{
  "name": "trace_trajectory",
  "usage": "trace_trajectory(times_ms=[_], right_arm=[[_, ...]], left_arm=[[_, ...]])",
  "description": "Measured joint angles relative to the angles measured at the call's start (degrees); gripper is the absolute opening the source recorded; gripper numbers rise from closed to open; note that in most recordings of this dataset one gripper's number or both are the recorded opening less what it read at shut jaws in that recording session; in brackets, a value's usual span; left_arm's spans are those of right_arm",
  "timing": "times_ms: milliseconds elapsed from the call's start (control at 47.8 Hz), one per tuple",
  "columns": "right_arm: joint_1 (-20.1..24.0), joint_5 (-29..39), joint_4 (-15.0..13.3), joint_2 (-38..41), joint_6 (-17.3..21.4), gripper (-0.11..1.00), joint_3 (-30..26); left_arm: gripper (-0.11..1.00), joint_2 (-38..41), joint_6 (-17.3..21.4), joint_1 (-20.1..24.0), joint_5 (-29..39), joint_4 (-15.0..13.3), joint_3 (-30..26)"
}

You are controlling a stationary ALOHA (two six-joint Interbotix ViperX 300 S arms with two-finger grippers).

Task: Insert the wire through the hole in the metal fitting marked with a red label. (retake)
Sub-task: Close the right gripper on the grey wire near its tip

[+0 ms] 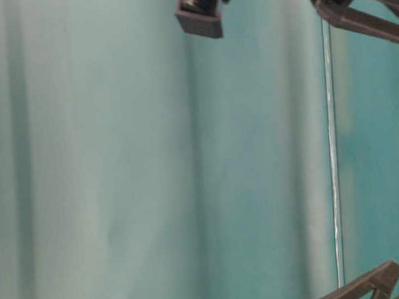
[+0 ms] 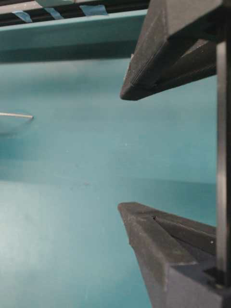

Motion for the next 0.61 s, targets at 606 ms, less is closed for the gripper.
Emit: trace_trajectory(times_ms=[606], right_arm=[[-0.4, 0.0, 0.1, 1.5, 1.5, 0.81, -0.7]], left_arm=[[0.84, 0.0, 0.0, 0.4, 0.0, 0.0, 0.0]])
